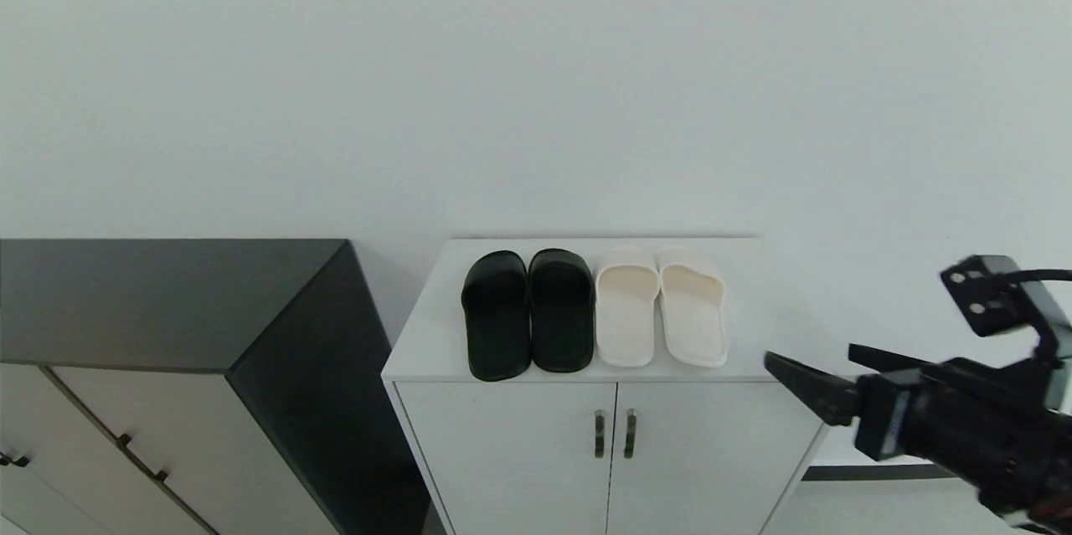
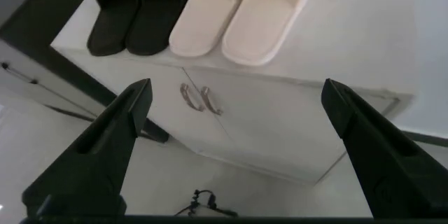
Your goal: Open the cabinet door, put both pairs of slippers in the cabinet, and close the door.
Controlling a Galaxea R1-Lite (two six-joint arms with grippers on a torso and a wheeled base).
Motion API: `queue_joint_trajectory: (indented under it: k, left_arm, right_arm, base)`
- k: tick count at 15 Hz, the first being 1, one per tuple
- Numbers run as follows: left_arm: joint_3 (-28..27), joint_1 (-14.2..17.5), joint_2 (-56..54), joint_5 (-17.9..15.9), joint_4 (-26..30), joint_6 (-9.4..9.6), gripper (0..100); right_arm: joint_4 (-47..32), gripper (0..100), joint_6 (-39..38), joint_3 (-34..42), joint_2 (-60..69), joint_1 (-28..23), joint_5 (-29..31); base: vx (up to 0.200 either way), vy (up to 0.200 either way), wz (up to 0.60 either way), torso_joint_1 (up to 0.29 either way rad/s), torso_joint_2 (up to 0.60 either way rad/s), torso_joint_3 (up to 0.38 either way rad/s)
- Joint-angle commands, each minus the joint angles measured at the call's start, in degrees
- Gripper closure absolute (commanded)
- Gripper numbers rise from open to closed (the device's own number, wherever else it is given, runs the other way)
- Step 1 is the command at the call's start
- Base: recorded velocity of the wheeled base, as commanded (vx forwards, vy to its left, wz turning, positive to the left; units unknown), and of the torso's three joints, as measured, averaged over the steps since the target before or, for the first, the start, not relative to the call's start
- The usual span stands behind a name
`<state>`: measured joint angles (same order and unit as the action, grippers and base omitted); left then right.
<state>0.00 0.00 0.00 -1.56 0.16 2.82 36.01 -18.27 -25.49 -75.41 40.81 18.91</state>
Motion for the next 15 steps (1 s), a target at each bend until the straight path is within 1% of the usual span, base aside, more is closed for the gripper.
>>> queue_joint_trajectory:
  k: [1,3,4,5,6,9,10,12,15]
  left_arm:
    - [0.0,0.0,0.0,-0.02,0.02,0.0,100]
    - [0.0,0.0,0.0,-0.02,0.02,0.0,100]
    - [0.0,0.0,0.09,-0.02,0.02,0.0,100]
    - [0.0,0.0,0.09,-0.02,0.02,0.0,100]
    - [0.0,0.0,0.0,-0.02,0.02,-0.09,100]
    - [0.0,-0.09,0.09,-0.02,0.02,-0.09,100]
    - [0.0,0.0,0.0,-0.02,0.02,-0.18,100]
    - [0.0,0.0,0.0,-0.02,0.02,-0.18,100]
    - [0.0,-0.09,0.0,-0.02,0.02,-0.36,100]
  right_arm:
    - [10.4,0,-0.18,-7.47,-21.71,4.19,8.87]
    - [14.88,0,-0.1,-13.8,-31.29,4.01,12.91]
    - [15.67,0,0.26,-17.31,-35.33,3.39,14.49]
    - [15.67,0,0.43,-18.37,-36.39,3.04,14.93]
    - [15.76,0,2.45,-21.36,-39.55,2.34,15.63]
    - [15.67,0,5.97,-26.63,-42.63,1.46,15.63]
    - [15.58,0,8.25,-30.06,-44.74,0.49,15.63]
    - [14.97,0,10.36,-35.68,-48.6,-1.61,15.55]
    - [9.6,0,10.19,-41.31,-51.42,-3.72,15.11]
  base:
    - [0.0,0.0,0.0,0.0,0.0,0.0]
    - [0.0,0.0,0.0,0.0,0.0,0.0]
    - [0.0,0.0,0.0,0.0,0.0,0.0]
    - [0.0,0.0,0.0,0.0,0.0,0.0]
    - [0.0,0.0,0.0,0.0,0.0,0.0]
    - [0.0,0.0,0.0,0.0,0.0,0.0]
    - [0.0,0.0,0.0,0.0,0.0,0.0]
    - [0.0,0.0,0.0,0.0,0.0,0.0]
    - [0.0,0.0,0.0,0.0,0.0,0.0]
